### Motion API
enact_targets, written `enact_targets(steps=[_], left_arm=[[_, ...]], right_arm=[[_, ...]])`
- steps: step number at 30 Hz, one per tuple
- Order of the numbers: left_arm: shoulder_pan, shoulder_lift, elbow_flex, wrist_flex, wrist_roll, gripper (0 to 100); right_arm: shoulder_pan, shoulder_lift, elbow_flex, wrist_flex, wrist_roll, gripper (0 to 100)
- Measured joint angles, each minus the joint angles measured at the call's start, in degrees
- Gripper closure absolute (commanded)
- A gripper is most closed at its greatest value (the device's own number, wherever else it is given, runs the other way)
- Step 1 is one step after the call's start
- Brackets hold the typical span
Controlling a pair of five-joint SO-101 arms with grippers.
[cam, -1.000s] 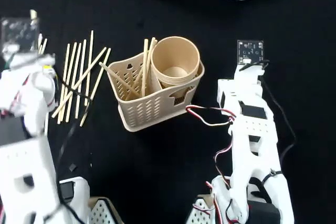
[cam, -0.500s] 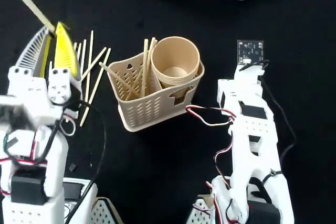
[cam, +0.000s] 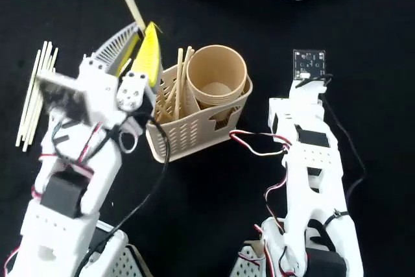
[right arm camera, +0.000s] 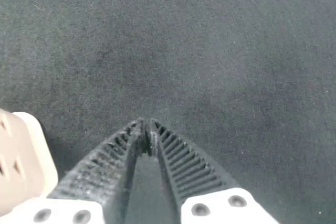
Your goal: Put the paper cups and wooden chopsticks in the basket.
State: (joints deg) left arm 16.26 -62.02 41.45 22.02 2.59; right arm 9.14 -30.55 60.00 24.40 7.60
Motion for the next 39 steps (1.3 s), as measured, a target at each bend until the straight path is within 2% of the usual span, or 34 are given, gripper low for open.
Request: enact_targets(steps=[9, 15, 25, 30, 39], left_arm=[[-2.8, 9.1, -7.8, 13.5, 6.4, 97], [-4.3, 13.7, -11.9, 21.9, 7.4, 97], [-4.3, 14.7, -11.6, 22.4, 7.4, 96], [-5.6, 14.7, -9.2, 22.4, 7.4, 80], [-6.4, 14.7, -9.1, 26.2, 7.4, 79]], right_arm=[[0.0, 0.0, 0.0, 0.0, 0.0, 98.6], [0.0, 0.0, 0.0, 0.0, 0.0, 98.6], [0.0, 0.0, 0.0, 0.0, 0.0, 98.6], [0.0, 0.0, 0.0, 0.0, 0.0, 98.6], [0.0, 0.0, 0.0, 0.0, 0.0, 98.6]])
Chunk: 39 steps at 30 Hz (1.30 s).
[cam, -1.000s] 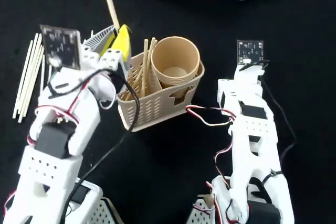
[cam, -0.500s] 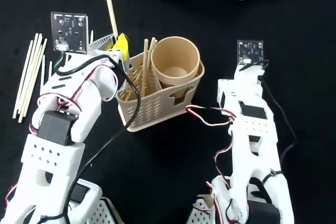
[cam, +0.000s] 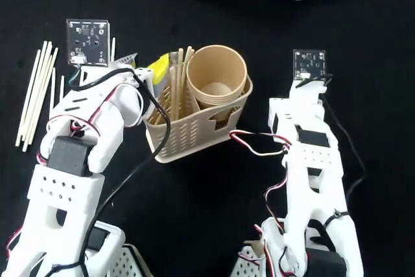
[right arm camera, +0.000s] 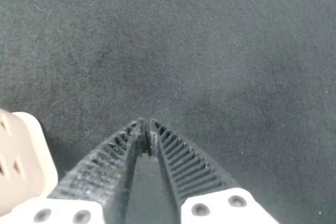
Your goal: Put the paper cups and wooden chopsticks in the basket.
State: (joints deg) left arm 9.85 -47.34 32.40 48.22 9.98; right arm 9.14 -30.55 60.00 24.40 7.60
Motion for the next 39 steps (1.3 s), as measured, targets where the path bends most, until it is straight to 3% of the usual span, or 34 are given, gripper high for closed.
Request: enact_targets(steps=[5, 11, 17, 26, 32, 39], left_arm=[[-1.8, 0.0, -7.2, 9.1, 0.0, 79], [-14.6, 3.3, -25.1, 25.7, -0.3, 79], [-26.3, 16.6, -36.2, 38.5, -12.0, 79], [-39.4, 46.8, -37.3, 37.2, -28.7, 79], [-43.4, 63.0, -37.6, 30.0, -33.9, 79], [-44.8, 78.4, -48.0, 24.3, -35.4, 79]], right_arm=[[0.0, 0.0, 0.0, 0.0, 0.0, 98.6], [0.0, 0.0, 0.0, 0.0, 0.0, 98.6], [0.0, 0.0, 0.0, 0.0, 0.0, 98.6], [0.0, 0.0, 0.0, 0.0, 0.0, 98.6], [0.0, 0.0, 0.0, 0.0, 0.0, 98.6], [0.0, 0.0, 0.5, 0.0, 0.0, 98.6]])
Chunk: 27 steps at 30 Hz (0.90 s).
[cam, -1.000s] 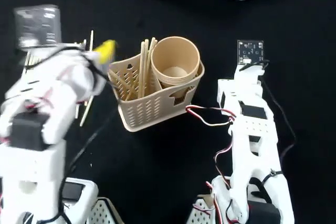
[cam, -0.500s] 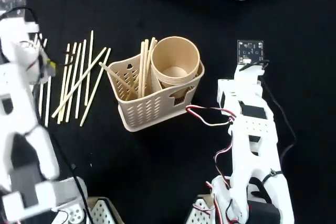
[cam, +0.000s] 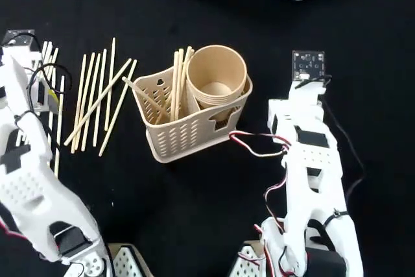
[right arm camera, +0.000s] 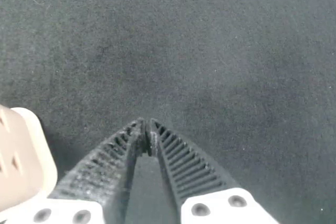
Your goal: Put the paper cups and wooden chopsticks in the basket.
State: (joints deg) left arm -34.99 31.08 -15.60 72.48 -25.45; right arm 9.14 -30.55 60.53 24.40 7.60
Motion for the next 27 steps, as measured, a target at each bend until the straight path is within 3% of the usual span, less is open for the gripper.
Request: enact_targets(steps=[4, 11, 18, 27], left_arm=[[0.4, 11.8, -10.4, 1.7, -0.1, 80], [0.5, 29.4, -33.8, 12.9, -0.2, 98], [2.2, 41.1, -56.0, 26.8, -0.1, 97], [3.5, 41.0, -57.1, 28.1, 0.4, 97]], right_arm=[[0.0, 0.0, 0.0, 0.0, 0.0, 98.6], [0.0, 0.0, 0.0, 0.0, 0.0, 98.6], [0.0, 0.0, 0.0, 0.0, 0.0, 98.6], [0.0, 0.0, 0.0, 0.0, 0.0, 98.6]])
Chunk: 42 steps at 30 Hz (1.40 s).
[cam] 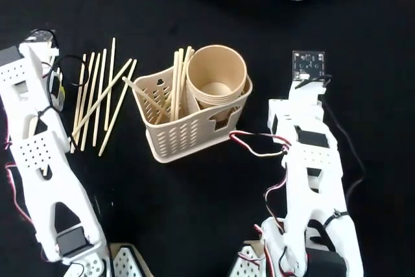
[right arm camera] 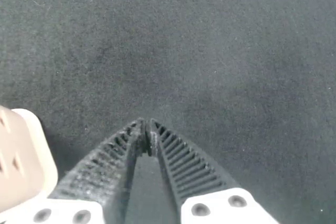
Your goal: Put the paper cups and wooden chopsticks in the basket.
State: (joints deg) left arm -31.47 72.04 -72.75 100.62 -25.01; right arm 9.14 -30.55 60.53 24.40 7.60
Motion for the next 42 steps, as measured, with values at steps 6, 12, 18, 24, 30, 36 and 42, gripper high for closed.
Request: enact_targets(steps=[6, 12, 18, 24, 30, 36, 42], left_arm=[[0.1, -9.5, 10.1, -0.4, 1.2, 97], [0.0, -21.7, 20.0, -0.4, 1.2, 97], [-1.5, -26.9, 22.0, -0.4, 1.3, 97], [-2.3, -28.7, 23.2, -0.4, 1.5, 97], [-2.3, -32.4, 25.8, -0.4, 1.6, 97], [-2.3, -44.1, 29.6, -0.4, 4.3, 97], [2.1, -61.1, 36.0, -0.1, 6.6, 97]], right_arm=[[0.0, 0.0, 0.0, 0.0, 0.0, 98.6], [0.0, 0.0, 0.0, 0.0, 0.0, 98.6], [0.0, 0.0, 0.0, 0.0, 0.0, 98.6], [0.0, 0.0, 0.0, 0.0, 0.0, 98.6], [0.0, 0.0, 0.0, 0.0, 0.0, 98.6], [0.0, 0.0, 0.0, 0.0, 0.0, 98.6], [0.0, 0.0, 0.0, 0.0, 0.0, 98.6]])
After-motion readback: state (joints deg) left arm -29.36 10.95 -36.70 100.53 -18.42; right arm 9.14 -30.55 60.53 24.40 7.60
